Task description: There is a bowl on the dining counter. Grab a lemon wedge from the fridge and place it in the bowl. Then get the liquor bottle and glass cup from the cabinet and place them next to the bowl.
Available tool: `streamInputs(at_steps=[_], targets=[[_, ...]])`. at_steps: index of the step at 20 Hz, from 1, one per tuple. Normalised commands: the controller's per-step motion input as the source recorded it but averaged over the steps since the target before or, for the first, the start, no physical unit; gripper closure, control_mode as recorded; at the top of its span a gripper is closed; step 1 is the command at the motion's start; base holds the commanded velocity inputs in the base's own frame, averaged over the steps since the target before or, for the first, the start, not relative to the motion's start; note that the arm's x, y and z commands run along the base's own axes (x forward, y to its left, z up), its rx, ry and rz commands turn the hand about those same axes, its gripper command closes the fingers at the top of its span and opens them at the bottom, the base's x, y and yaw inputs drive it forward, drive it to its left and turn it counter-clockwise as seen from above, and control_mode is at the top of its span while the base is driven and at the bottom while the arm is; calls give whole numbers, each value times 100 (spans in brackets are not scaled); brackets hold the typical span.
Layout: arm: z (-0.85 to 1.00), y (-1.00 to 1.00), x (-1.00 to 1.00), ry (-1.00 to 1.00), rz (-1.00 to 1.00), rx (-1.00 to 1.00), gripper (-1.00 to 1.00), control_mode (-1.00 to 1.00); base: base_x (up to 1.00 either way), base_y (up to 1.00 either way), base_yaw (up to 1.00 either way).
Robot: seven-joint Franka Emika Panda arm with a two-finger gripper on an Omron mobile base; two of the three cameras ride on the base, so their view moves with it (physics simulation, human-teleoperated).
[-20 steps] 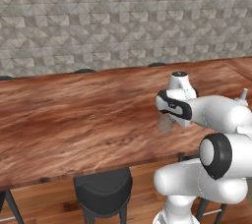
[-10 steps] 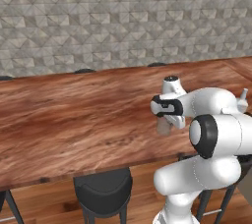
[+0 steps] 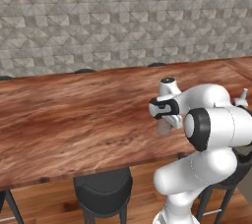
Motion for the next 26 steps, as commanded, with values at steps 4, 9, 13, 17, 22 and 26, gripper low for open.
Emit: streamInputs(at_steps=[4, 9, 13, 17, 22, 26], targets=[[-30, 0, 3, -5, 0, -3, -100, -100, 0, 0, 0], [-7, 0, -4, -7, -1, 0, -100, -100, 0, 0, 0], [11, 7, -19, -1, 0, 2, -100, -100, 0, 0, 0], [47, 11, -16, -8, 0, 0, -100, -100, 0, 0, 0], [66, 1, -5, -10, 0, 0, -100, -100, 0, 0, 0], [62, 0, -11, -10, 1, 0, -100, -100, 0, 0, 0]])
